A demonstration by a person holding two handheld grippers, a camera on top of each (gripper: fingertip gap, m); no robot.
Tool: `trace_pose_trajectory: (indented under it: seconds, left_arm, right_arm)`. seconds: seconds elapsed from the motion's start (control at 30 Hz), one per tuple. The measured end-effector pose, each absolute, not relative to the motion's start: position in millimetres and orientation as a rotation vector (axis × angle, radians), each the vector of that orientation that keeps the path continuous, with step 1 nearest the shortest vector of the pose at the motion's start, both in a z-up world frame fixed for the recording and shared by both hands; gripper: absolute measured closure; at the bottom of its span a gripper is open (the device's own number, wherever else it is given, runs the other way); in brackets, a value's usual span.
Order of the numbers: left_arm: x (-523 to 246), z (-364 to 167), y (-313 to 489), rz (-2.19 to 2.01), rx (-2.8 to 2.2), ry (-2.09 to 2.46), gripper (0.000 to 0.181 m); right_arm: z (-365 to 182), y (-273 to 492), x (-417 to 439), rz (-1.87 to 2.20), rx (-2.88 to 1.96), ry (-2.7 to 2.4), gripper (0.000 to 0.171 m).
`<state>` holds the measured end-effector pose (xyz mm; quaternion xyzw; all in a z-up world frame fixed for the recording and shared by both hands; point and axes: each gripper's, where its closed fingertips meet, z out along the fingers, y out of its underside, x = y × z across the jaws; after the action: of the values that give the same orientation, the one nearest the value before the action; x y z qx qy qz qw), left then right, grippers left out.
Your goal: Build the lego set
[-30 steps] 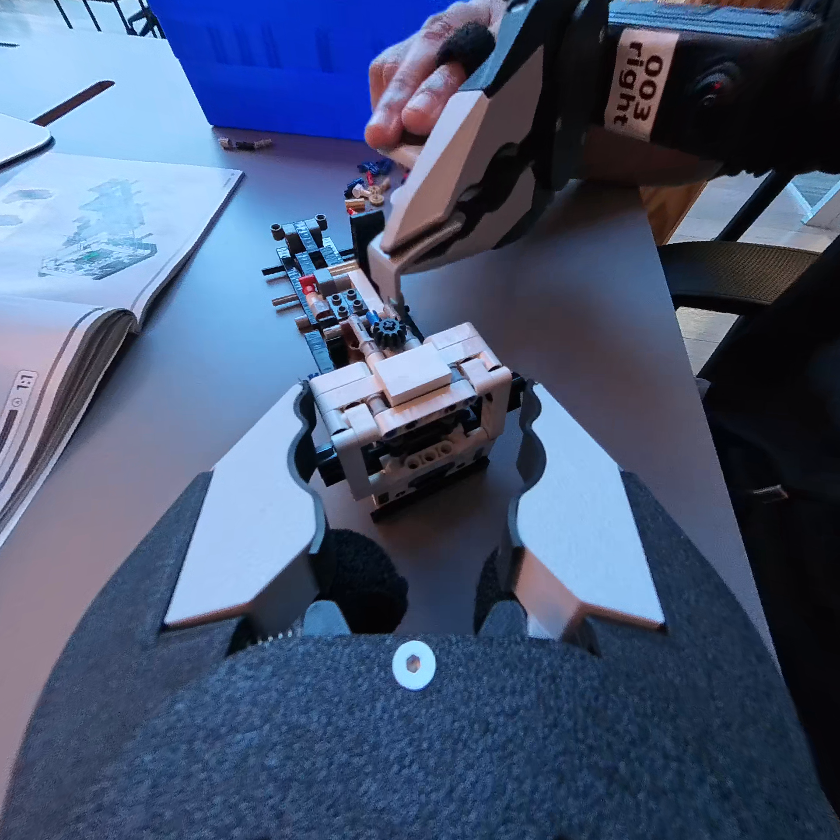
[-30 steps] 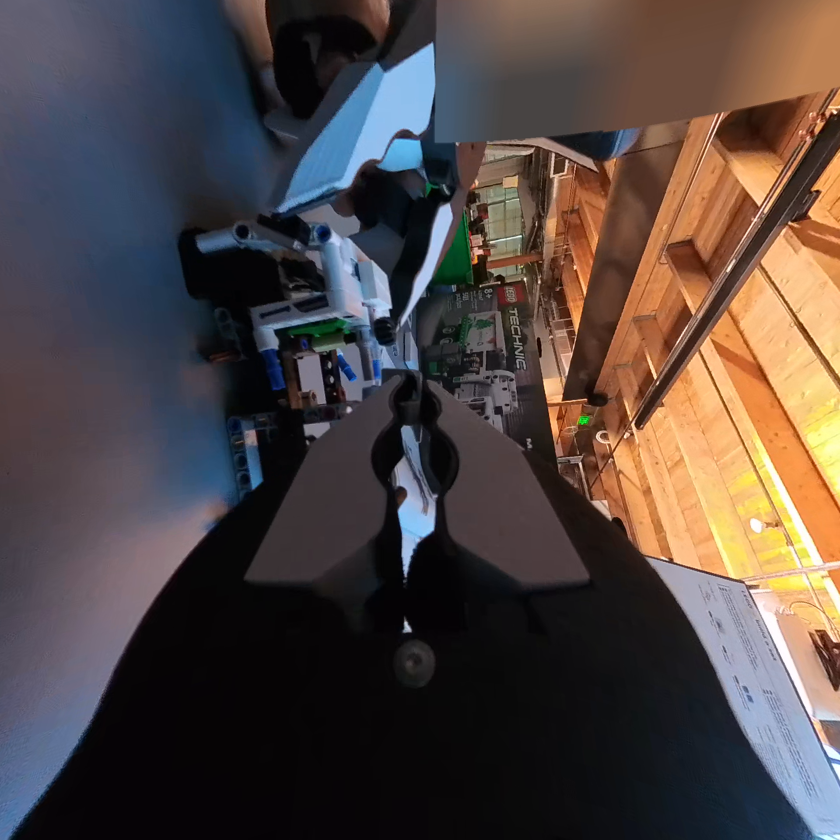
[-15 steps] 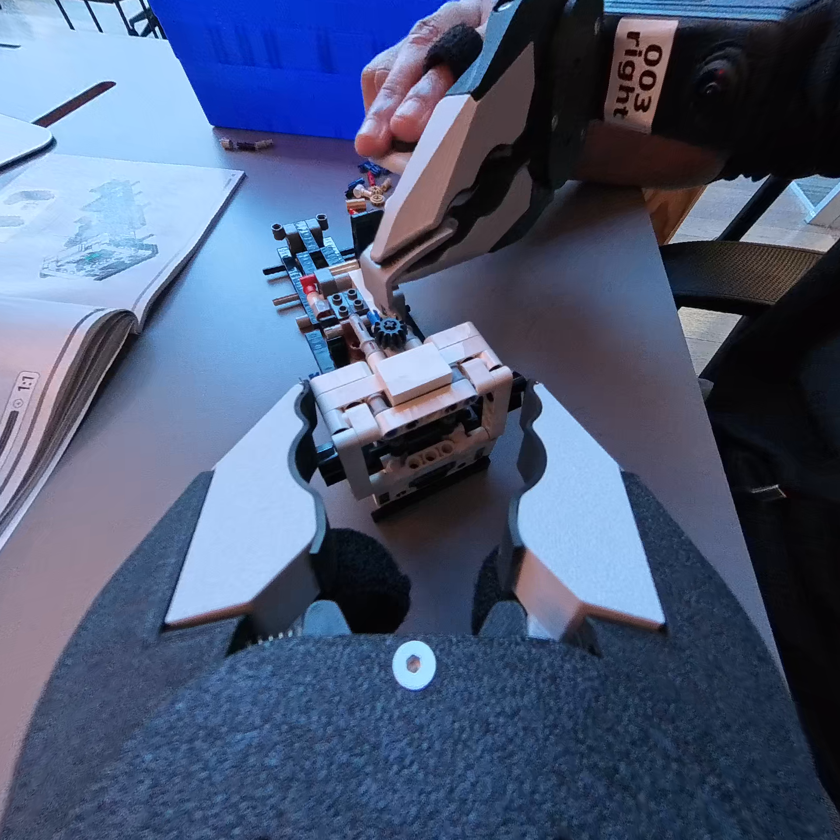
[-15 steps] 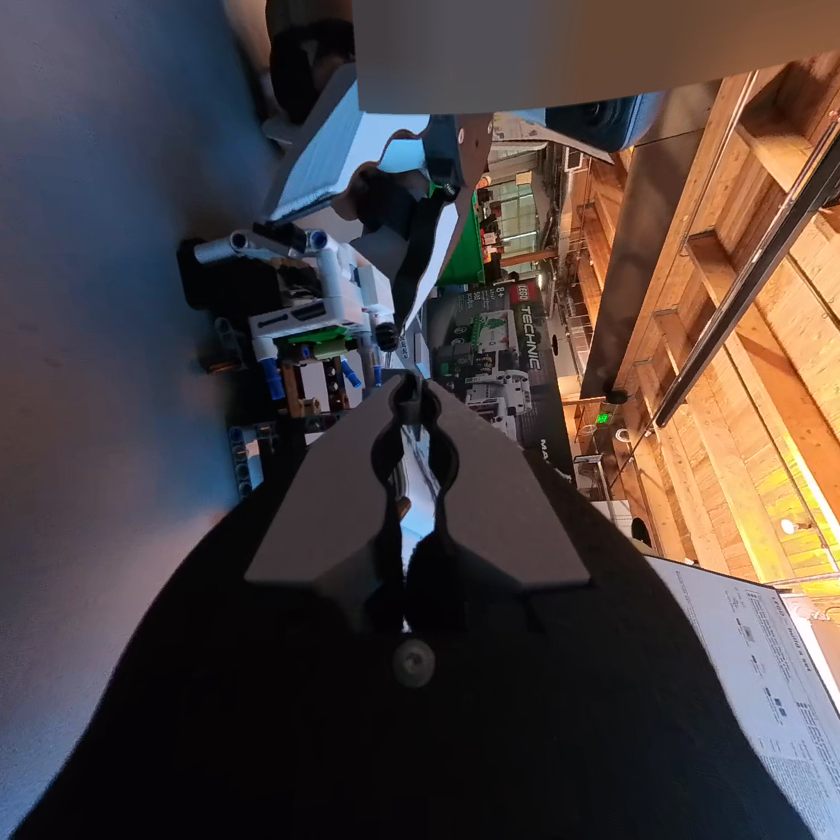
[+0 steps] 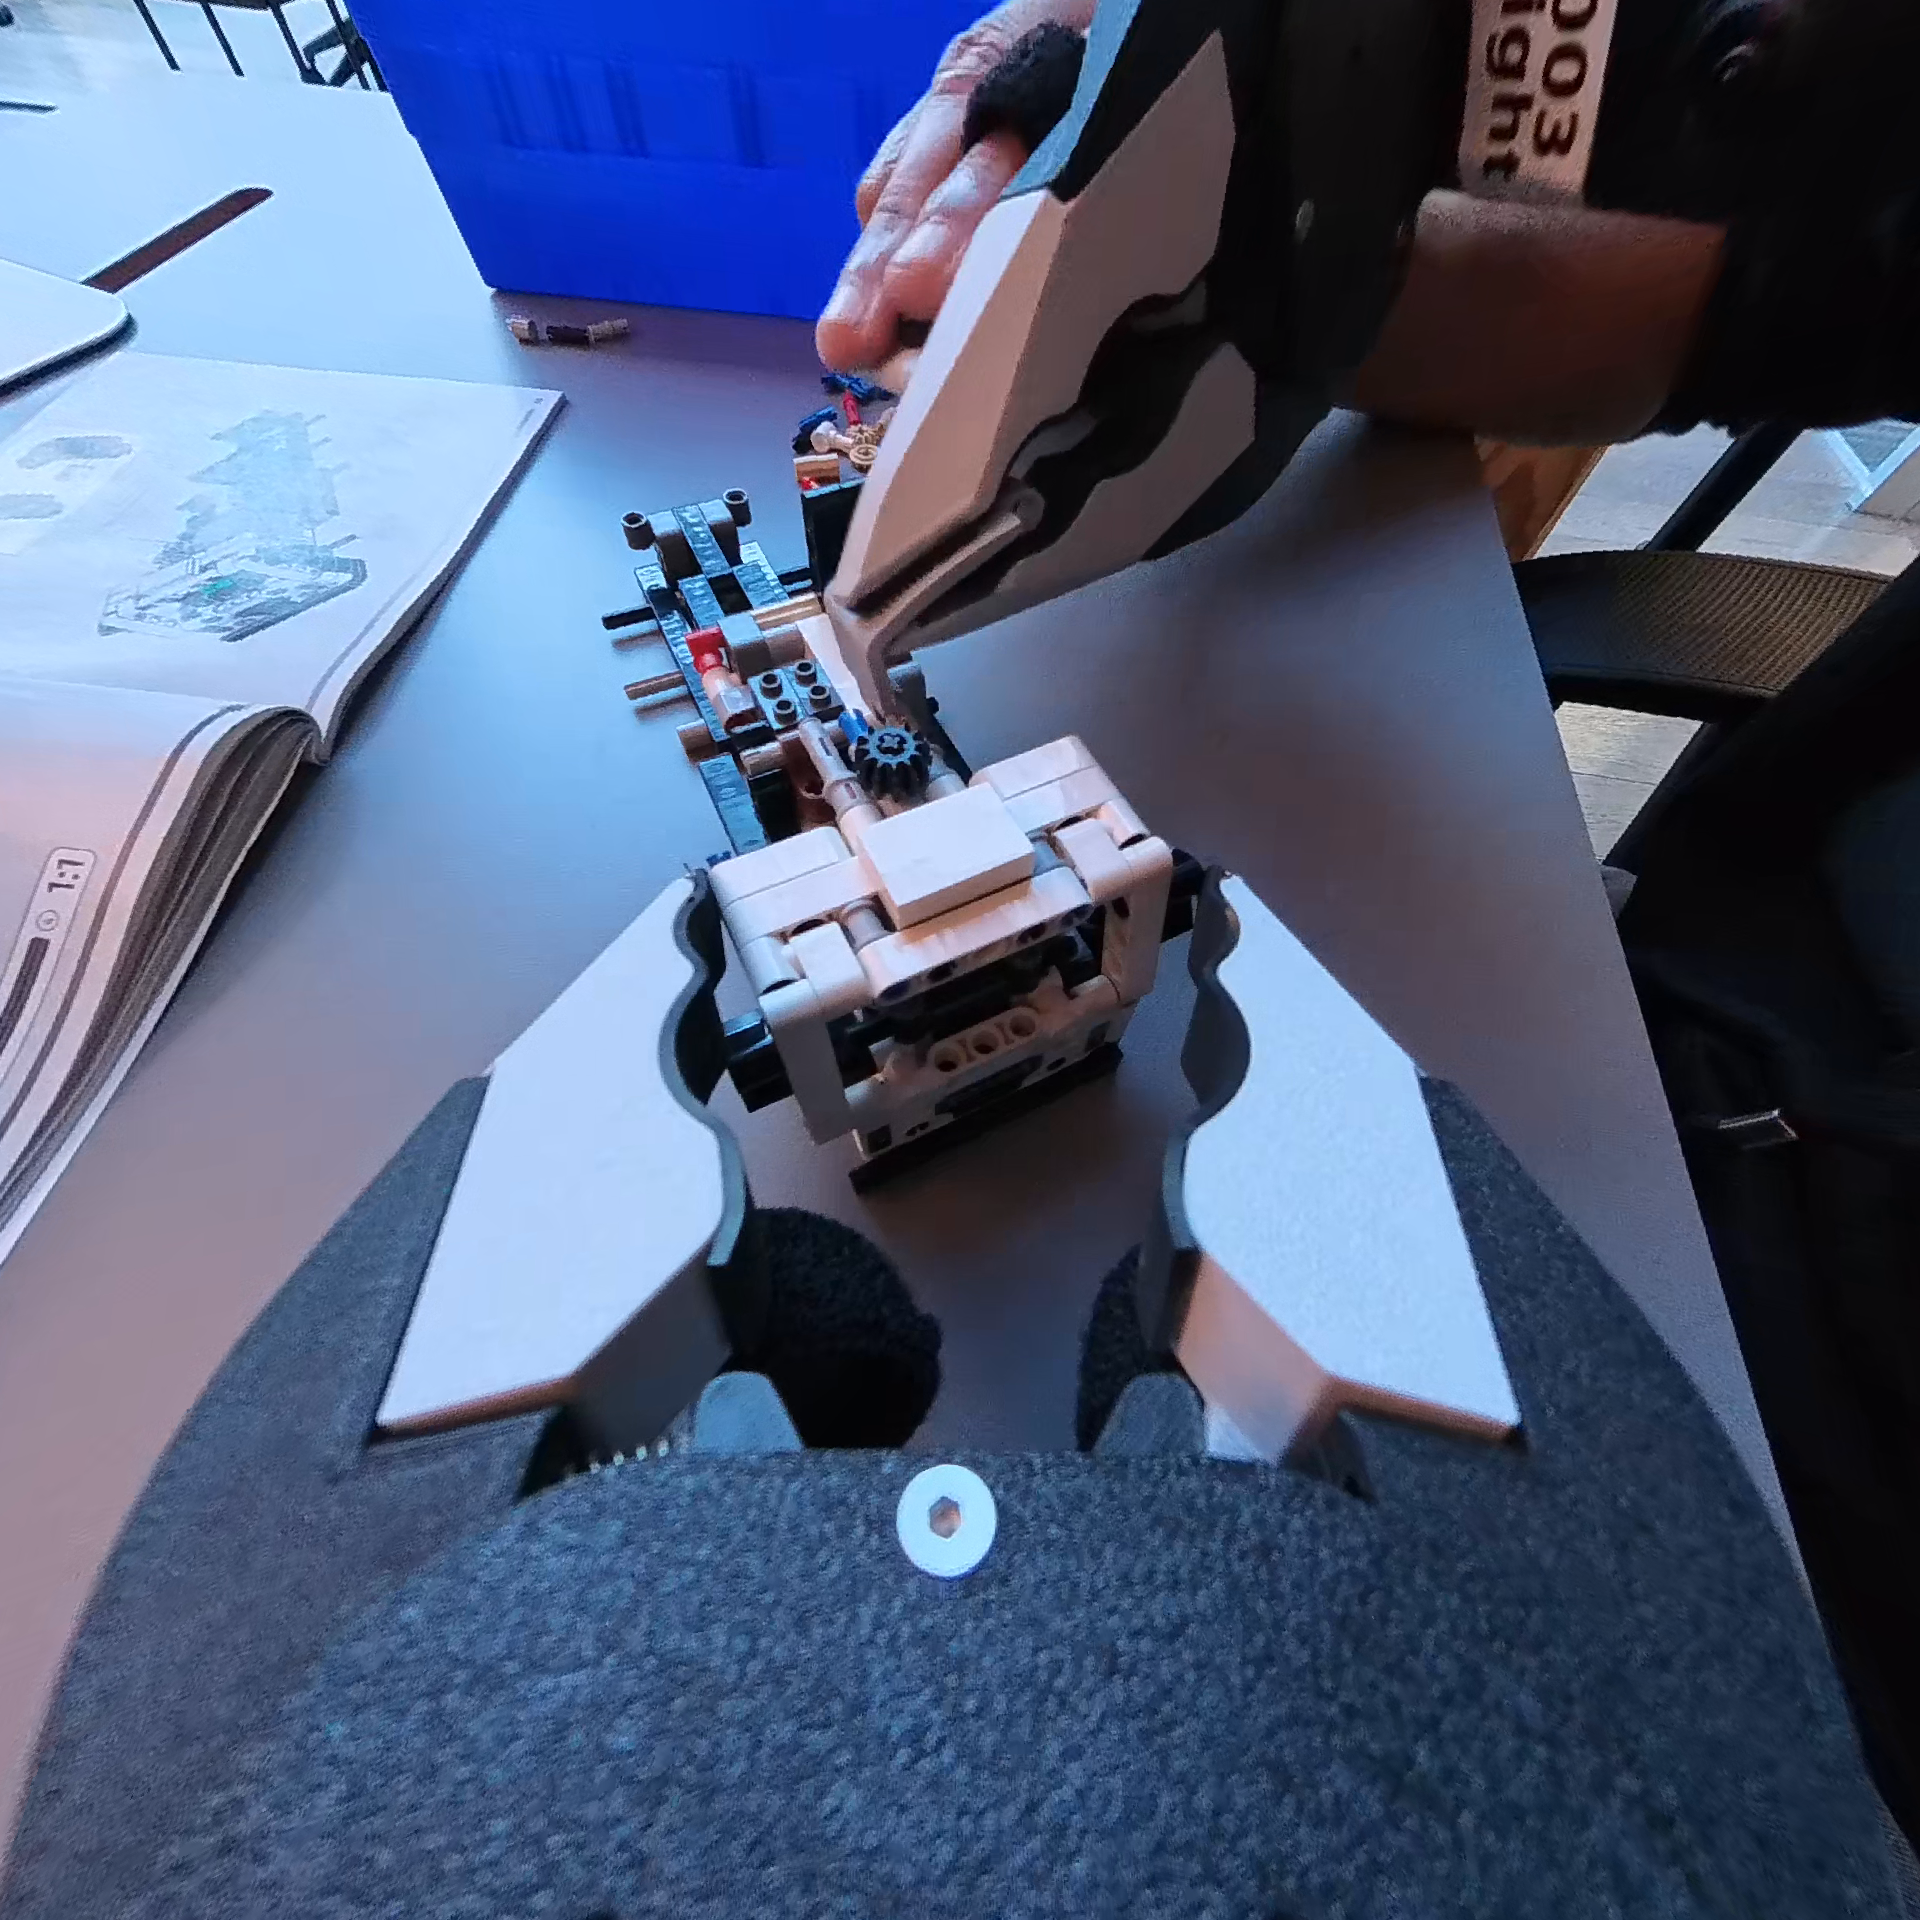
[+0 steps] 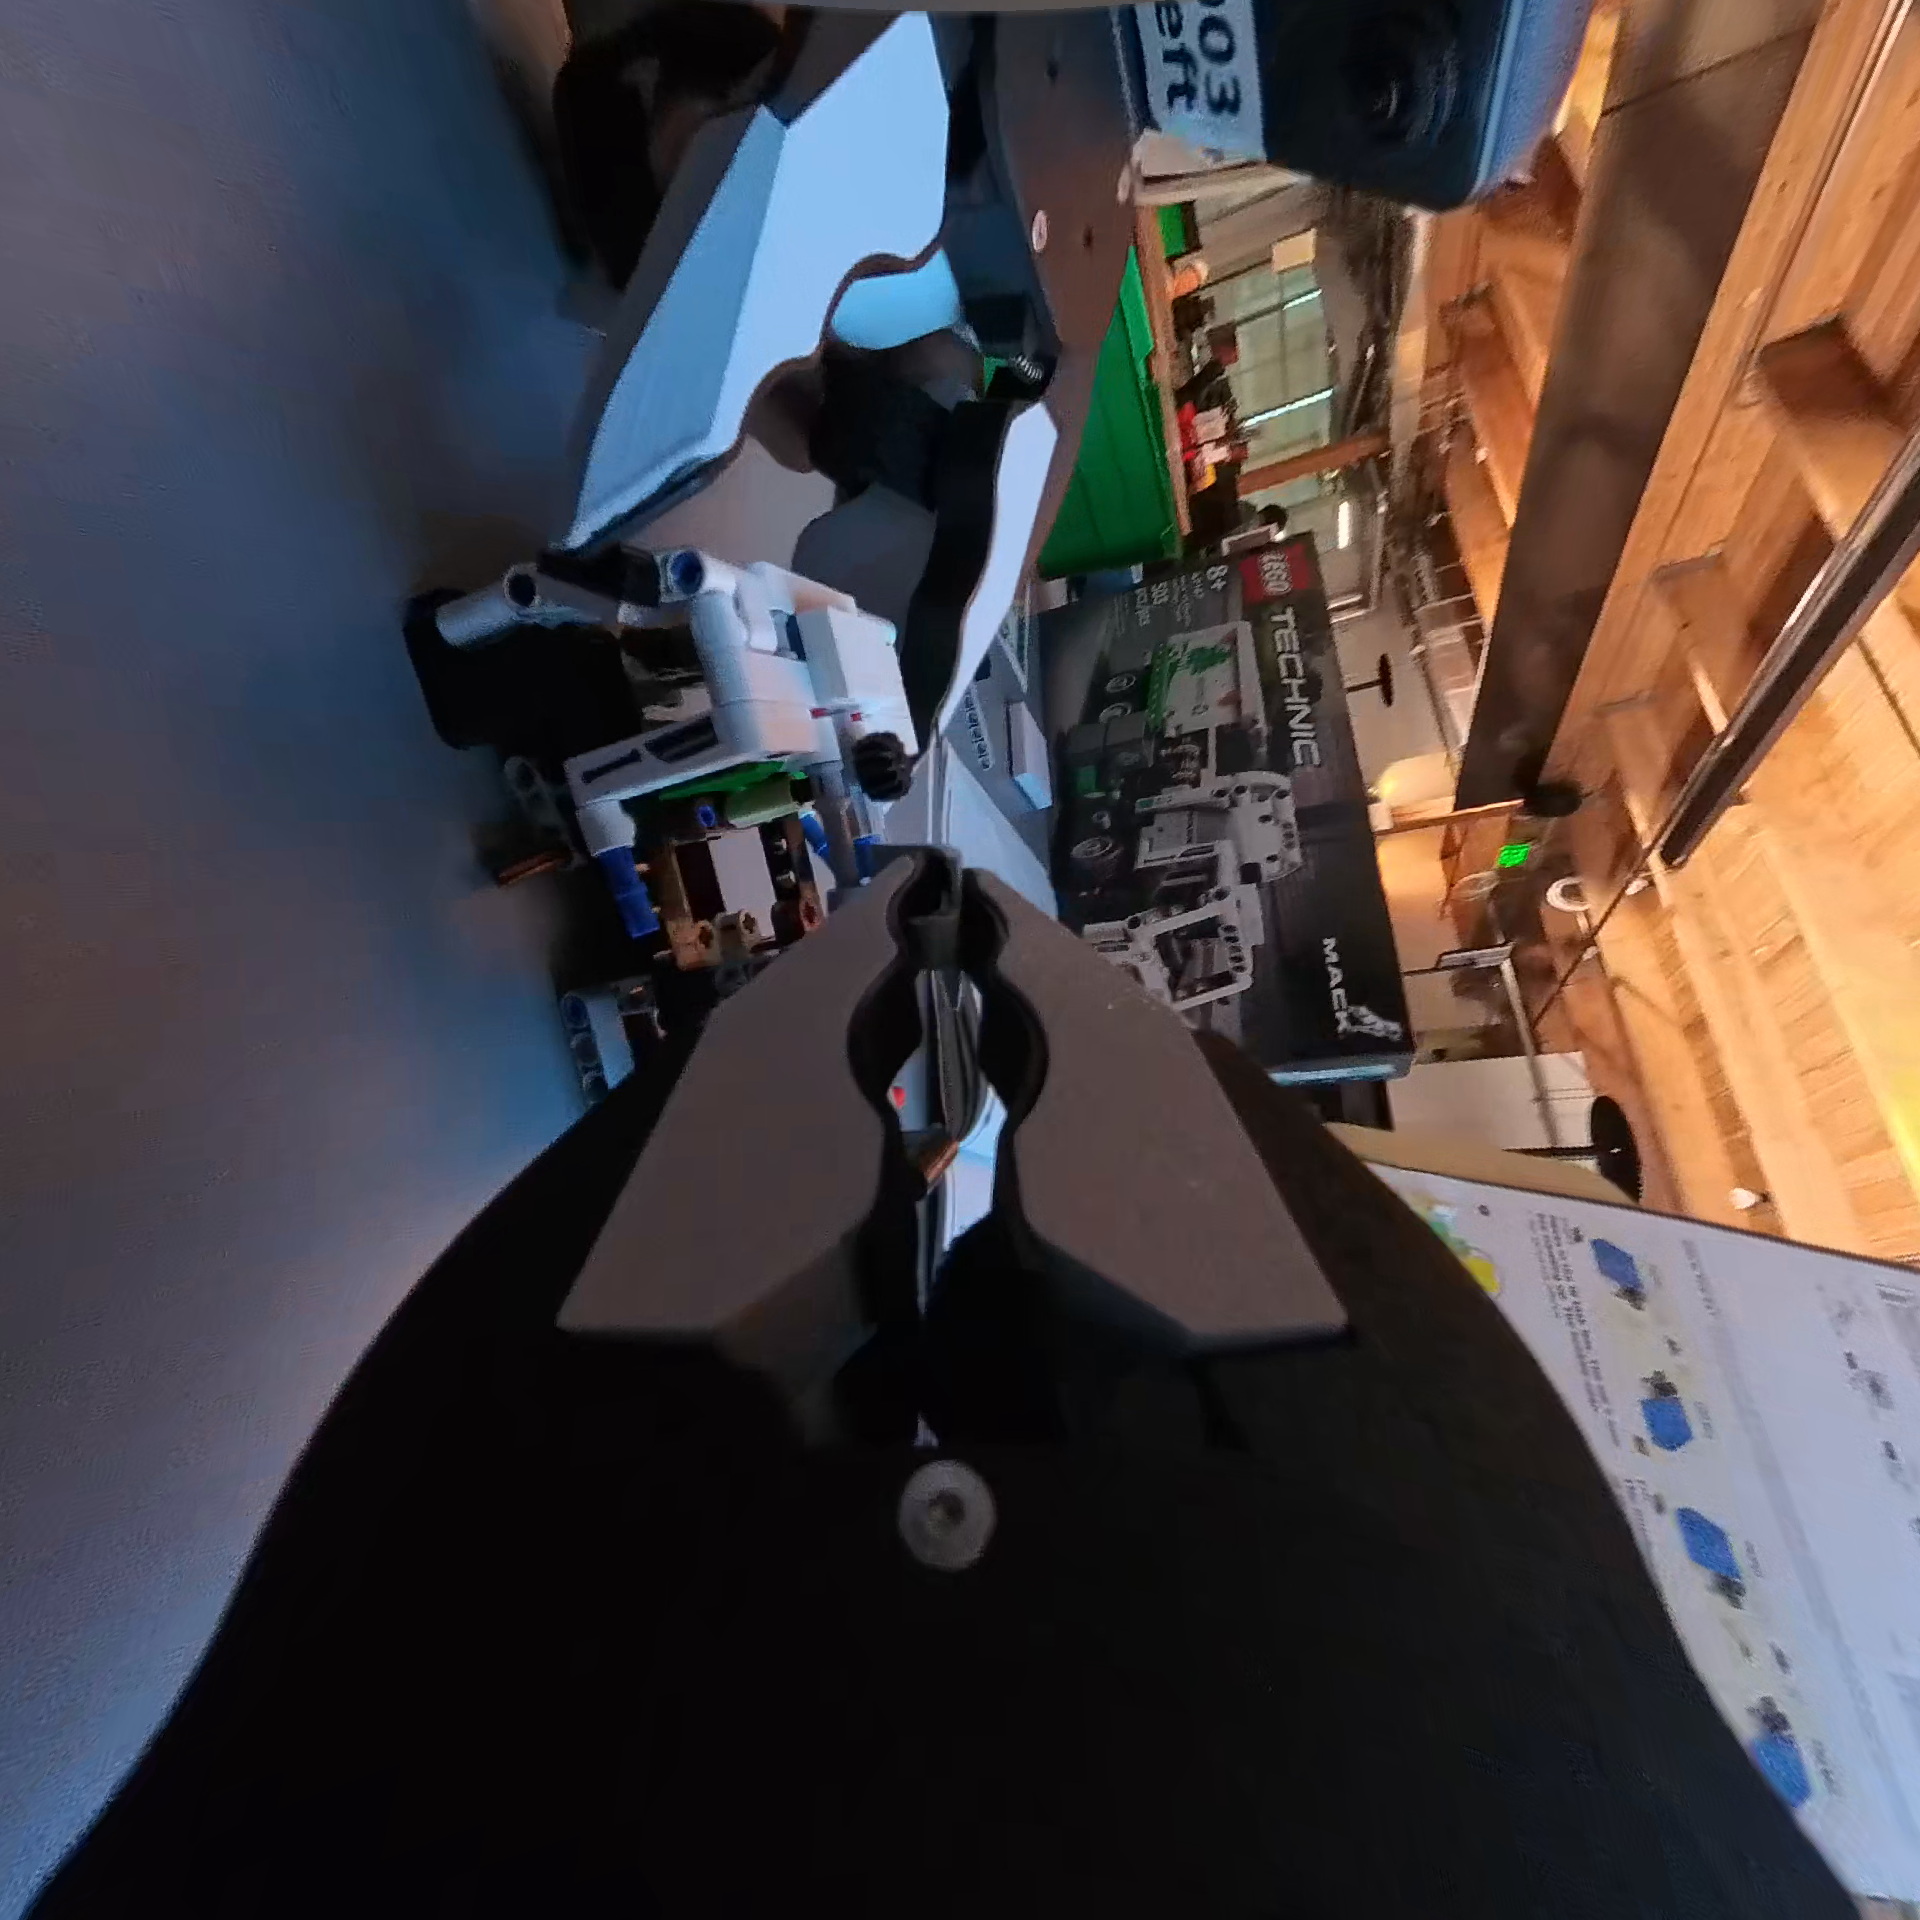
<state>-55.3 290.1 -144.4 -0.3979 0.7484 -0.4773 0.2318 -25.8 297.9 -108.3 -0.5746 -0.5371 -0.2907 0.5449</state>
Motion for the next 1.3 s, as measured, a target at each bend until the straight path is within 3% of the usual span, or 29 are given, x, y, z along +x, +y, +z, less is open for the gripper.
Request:
trace_pose_trajectory:
  seconds: [0.5, 1.3]
  left_arm:
    - [-53.3, -144.3, 292.5, -1.304, -1.115, 2.040, 0.092]
    - [-57.3, -144.9, 287.2, -1.348, -1.102, 2.084, 0.092]
  right_arm:
    - [-107.7, 303.7, -20.1, -0.726, -1.590, -1.123, 0.169]
    - [-105.1, 293.6, -31.9, -0.860, -1.266, -1.328, 0.169]
